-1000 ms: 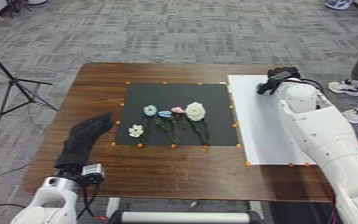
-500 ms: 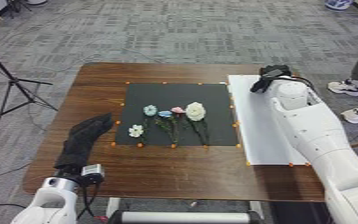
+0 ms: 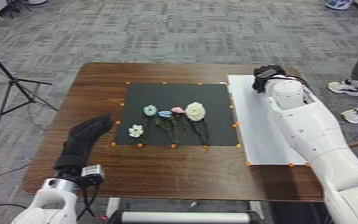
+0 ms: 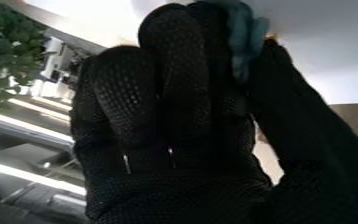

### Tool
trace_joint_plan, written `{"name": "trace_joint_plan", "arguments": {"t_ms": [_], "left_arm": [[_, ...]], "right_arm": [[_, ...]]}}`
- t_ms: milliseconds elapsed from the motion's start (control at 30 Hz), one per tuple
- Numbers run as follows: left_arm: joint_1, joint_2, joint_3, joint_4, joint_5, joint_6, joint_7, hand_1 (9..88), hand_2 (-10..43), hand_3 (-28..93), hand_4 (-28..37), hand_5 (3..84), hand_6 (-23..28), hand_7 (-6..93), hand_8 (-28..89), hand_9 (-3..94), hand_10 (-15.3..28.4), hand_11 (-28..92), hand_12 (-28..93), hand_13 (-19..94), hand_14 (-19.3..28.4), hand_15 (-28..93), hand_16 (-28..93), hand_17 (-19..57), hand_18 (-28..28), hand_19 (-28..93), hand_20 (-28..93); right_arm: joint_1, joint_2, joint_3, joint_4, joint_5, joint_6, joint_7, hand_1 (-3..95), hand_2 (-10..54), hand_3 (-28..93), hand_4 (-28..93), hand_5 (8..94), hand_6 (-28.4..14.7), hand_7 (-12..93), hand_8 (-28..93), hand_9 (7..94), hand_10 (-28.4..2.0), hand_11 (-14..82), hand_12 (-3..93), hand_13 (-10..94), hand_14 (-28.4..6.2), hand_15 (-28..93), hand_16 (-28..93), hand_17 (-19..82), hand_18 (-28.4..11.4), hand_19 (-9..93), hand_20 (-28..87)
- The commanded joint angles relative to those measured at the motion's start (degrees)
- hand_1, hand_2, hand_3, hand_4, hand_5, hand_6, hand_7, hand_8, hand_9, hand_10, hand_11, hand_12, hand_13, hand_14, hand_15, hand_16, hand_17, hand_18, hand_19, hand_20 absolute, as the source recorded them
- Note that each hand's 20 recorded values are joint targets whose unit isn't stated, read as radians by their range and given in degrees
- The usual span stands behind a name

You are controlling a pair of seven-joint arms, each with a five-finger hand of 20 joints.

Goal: Arrange flowers

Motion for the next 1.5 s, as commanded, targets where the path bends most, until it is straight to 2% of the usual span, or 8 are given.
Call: {"name": "trace_joint_plan", "arguments": {"t_ms": [33,267,433,567,667,800,1067,1500], "left_arm": [[0.68,-0.47,0.03,-0.37,-0.14,0.10,0.21,26.9,-0.7,69,-20.9,45.9,5.1,14.7,-7,44.2,12.8,19,11,32,16.4,14,1,1.1,12.1,6,14],[0.79,-0.34,-0.16,-0.45,-0.21,0.41,0.24,26.9,-0.7,69,-20.8,45.9,5.1,14.6,-7,44.2,12.8,19,11,32,16.5,14,1,1.1,12.1,6,14],[0.58,0.08,0.00,-0.29,-0.19,-0.49,-0.27,26.9,-0.6,69,-20.8,45.9,5.2,14.5,-7,44.2,12.8,19,11,32,16.5,14,1,1.1,12.1,6,14],[0.61,0.66,-0.36,-0.34,-0.34,-0.48,-0.33,26.8,-0.7,69,-20.8,45.9,5.1,14.5,-7,44.2,12.8,19,11,32,16.5,14,1,1.1,12.1,6,14],[-0.37,1.51,-0.68,-0.05,-0.22,-1.01,-0.73,26.8,-0.7,69,-20.9,45.9,5.1,14.5,-7,44.2,12.7,19,11,32,16.5,14,1,1.1,12.1,6,14],[-0.32,1.96,-1.22,-0.13,-0.31,-0.82,-0.68,26.8,-0.7,69,-20.9,45.9,5.1,14.5,-7,44.3,12.8,19,11,32,16.5,14,1,1.1,12.1,6,14],[-1.80,2.06,-0.09,0.46,-0.19,-1.77,-1.14,26.7,-0.6,69,-21.0,45.9,5.1,14.7,-7,44.3,12.8,19,11,32,16.5,14,1,1.2,12.1,6,14],[-1.80,2.23,-0.27,0.26,-0.25,-1.19,-1.66,26.7,-0.7,69,-21.0,45.9,5.0,15.0,-7,44.3,12.8,19,11,32,16.4,14,1,1.1,12.1,6,14]], "right_arm": [[-0.47,3.61,-3.72,-5.35,3.15,-0.37,-1.48,45.9,3.0,66,-23,80.2,1.1,27,9,87.5,-10.1,36.8,28.5,69,-13.7,66,36,30,-23.3,66,47],[-1.28,12.85,-8.55,-18.67,13.07,3.88,-1.07,46.5,2.7,67,-23,80.6,1.2,27,11,87.8,-9.3,38.0,28.9,69,-13.6,67,37,30,-22.9,66,47],[-6.55,21.29,-8.78,-32.58,19.58,4.91,-0.43,46.4,2.4,67,-22,80.7,1.2,27,12,87.7,-9.2,38.3,29.0,69,-13.5,67,37,30,-22.8,66,47],[-12.62,26.01,-7.30,-41.71,23.54,3.23,0.38,46.4,2.3,67,-22,80.8,1.3,27,12,87.8,-9.0,38.5,29.0,69,-13.5,67,37,30,-22.9,66,48],[-17.00,28.44,-6.49,-46.99,26.59,0.33,2.64,46.4,2.3,67,-22,80.7,1.4,27,12,87.8,-9.0,38.6,29.0,69,-13.3,67,37,29,-22.9,66,48],[-18.58,28.98,-7.84,-49.45,28.12,-1.05,3.05,46.6,2.3,66,-22,80.6,1.5,27,12,87.7,-9.0,38.4,29.1,69,-13.3,67,37,29,-23.0,66,48],[-18.93,26.95,-9.42,-51.20,29.86,-0.60,4.84,46.4,2.2,67,-22,80.9,1.5,27,12,87.7,-9.0,38.3,29.0,69,-13.3,67,37,30,-23.1,67,48],[-21.57,24.06,-12.53,-52.62,30.60,-2.13,5.49,46.5,2.2,67,-22,81.0,1.4,26,12,88.0,-9.0,38.1,28.8,69,-13.3,68,37,30,-23.1,67,48]]}}
